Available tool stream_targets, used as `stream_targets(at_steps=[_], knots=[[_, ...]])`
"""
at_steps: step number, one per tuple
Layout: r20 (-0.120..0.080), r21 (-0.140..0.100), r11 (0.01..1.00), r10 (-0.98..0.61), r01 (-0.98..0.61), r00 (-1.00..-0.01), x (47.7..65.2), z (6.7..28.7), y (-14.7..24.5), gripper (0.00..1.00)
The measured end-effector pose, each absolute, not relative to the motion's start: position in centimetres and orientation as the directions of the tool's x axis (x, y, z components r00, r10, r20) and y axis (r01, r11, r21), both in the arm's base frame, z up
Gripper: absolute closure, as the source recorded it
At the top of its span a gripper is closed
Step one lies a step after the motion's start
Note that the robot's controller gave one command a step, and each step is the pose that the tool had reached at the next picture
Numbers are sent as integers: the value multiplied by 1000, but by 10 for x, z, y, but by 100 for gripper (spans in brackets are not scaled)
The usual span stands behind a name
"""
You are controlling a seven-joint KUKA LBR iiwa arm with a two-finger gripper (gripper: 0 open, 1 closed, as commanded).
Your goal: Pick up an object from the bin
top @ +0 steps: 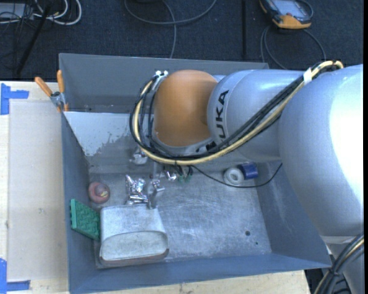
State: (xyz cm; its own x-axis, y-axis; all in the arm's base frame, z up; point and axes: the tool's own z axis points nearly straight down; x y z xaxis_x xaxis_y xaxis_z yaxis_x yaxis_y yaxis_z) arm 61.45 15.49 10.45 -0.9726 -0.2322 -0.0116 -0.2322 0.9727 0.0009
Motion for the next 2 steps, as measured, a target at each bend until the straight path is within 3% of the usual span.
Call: stream_targets(at_steps=[1,2], knots=[[-6,-1,889,-458,-458,-889,620,107,160,0],[-7,-4,755,-656,-656,-755,624,73,160,0]])
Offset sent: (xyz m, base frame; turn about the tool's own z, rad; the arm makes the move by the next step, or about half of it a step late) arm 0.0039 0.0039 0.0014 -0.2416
